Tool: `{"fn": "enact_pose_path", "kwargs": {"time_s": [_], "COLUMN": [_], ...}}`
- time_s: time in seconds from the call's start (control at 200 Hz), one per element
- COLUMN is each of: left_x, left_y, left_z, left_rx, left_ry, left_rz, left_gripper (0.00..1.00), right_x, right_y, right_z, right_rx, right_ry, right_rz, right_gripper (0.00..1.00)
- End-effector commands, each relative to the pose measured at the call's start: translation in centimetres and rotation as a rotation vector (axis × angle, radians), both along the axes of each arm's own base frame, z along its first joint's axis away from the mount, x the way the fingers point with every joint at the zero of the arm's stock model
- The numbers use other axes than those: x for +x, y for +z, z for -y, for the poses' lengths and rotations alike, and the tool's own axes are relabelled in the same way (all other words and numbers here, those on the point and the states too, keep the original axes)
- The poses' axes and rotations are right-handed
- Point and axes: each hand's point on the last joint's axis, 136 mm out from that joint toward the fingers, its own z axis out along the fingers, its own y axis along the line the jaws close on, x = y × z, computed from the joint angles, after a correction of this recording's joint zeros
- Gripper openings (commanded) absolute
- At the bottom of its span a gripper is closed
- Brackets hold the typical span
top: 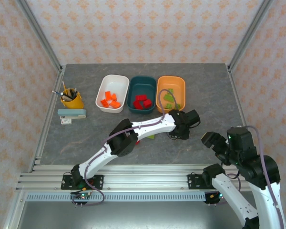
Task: Sort the legos into containers by color
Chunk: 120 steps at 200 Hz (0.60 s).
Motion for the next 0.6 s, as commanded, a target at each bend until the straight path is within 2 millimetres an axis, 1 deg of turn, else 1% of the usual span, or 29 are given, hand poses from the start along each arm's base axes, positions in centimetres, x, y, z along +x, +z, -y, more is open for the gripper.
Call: {"fn": "enact_pose_path", "kwargs": {"time_s": [0.0, 0.025, 0.03, 0.04, 0.05, 0.055, 0.06, 0.065, 0.085, 0.165, 0.23, 0.31, 0.465, 0.515, 0.54, 0.55, 0.56, 0.596], "left_x": [1.0, 1.3, 1.3, 1.4, 1.6, 1.7, 1.7, 1.8, 2.1, 3.3, 4.6, 6.2, 9.1, 10.0, 10.5, 10.6, 10.7, 11.3], "left_y": [4.4, 5.3, 5.2, 5.8, 5.9, 6.3, 6.2, 6.6, 7.3, 9.6, 11.3, 12.9, 15.0, 15.0, 14.5, 15.4, 15.7, 15.7], "left_z": [-1.1, -1.5, -1.6, -1.7, -2.0, -2.0, -2.2, -2.2, -2.7, -4.8, -7.1, -10.4, -17.4, -19.8, -20.8, -21.3, -21.8, -23.3], "left_rx": [0.013, 0.007, 0.010, 0.002, 0.005, -0.001, 0.003, -0.004, -0.011, -0.044, -0.059, -0.061, -0.047, -0.038, -0.028, -0.042, -0.045, -0.042], "left_ry": [0.005, 0.014, 0.016, 0.020, 0.026, 0.028, 0.030, 0.033, 0.043, 0.094, 0.139, 0.189, 0.290, 0.333, 0.352, 0.360, 0.370, 0.397], "left_rz": [0.094, 0.106, 0.107, 0.113, 0.117, 0.121, 0.121, 0.125, 0.134, 0.156, 0.172, 0.193, 0.227, 0.226, 0.219, 0.233, 0.238, 0.240], "left_gripper": [0.27, 0.28, 0.28, 0.28, 0.27, 0.27, 0.28, 0.27, 0.27, 0.28, 0.28, 0.28, 0.28, 0.28, 0.28, 0.28, 0.28, 0.28], "right_x": [0.8, 1.1, 1.2, 1.3, 1.4, 1.5, 1.5, 1.6, 2.0, 3.2, 4.2, 5.5, 8.4, 9.4, 9.8, 10.0, 10.2, 10.8], "right_y": [0.4, 0.7, 0.7, 0.9, 1.0, 1.1, 1.1, 1.3, 1.6, 2.8, 3.3, 3.9, 5.7, 6.1, 6.2, 6.2, 6.3, 6.4], "right_z": [-1.3, -1.8, -1.9, -2.0, -2.2, -2.3, -2.4, -2.5, -2.9, -4.5, -5.6, -6.8, -8.5, -9.3, -9.7, -9.9, -10.1, -11.0], "right_rx": [0.041, 0.056, 0.060, 0.065, 0.070, 0.073, 0.075, 0.079, 0.092, 0.135, 0.162, 0.181, 0.173, 0.160, 0.150, 0.144, 0.140, 0.119], "right_ry": [0.059, 0.079, 0.083, 0.090, 0.099, 0.103, 0.107, 0.112, 0.129, 0.198, 0.245, 0.294, 0.360, 0.385, 0.400, 0.404, 0.411, 0.432], "right_rz": [0.043, 0.061, 0.066, 0.072, 0.082, 0.085, 0.086, 0.094, 0.114, 0.178, 0.206, 0.231, 0.302, 0.312, 0.318, 0.319, 0.321, 0.329], "right_gripper": [0.82, 0.82, 0.82, 0.82, 0.82, 0.82, 0.82, 0.82, 0.82, 0.82, 0.81, 0.81, 0.80, 0.80, 0.80, 0.80, 0.80, 0.80]}}
